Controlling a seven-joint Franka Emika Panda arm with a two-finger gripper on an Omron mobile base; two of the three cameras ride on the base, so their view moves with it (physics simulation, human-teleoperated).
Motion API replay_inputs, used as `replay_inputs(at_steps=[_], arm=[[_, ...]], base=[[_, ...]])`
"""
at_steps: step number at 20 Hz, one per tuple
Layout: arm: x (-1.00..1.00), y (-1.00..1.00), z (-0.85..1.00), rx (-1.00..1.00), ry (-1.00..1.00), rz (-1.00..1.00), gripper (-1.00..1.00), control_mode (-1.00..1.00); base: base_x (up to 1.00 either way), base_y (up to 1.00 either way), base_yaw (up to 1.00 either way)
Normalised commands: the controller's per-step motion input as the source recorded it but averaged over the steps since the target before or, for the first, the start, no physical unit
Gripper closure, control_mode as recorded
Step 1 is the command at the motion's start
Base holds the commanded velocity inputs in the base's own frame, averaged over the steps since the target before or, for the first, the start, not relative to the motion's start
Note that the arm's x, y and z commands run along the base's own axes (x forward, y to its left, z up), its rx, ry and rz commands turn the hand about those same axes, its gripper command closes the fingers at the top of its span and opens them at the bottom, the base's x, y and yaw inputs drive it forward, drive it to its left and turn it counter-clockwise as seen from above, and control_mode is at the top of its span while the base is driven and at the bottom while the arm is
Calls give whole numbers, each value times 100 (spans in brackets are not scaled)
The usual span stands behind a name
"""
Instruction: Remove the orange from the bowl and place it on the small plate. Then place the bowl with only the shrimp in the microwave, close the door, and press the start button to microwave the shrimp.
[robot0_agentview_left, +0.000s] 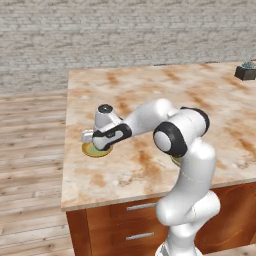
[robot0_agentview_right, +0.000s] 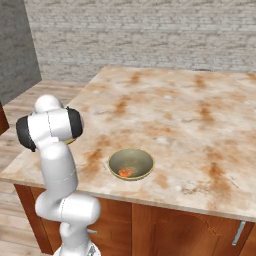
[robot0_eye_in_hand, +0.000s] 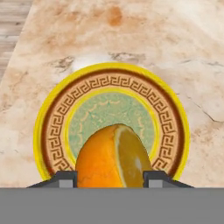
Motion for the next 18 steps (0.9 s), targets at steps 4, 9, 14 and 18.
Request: replay_inputs(at_steps=[4,9,14,18], arm=[[19,0,-19,0,0,0,-100,-100],[-1,1,-1,0,0,0,-100,-100],[-6,0,60,0,-1,0,-100,-100],[-18,-28,55,1,-9,-1,-100,-100]], base=[[0,0,0],[0,0,0],[0,0,0],[0,0,0]])
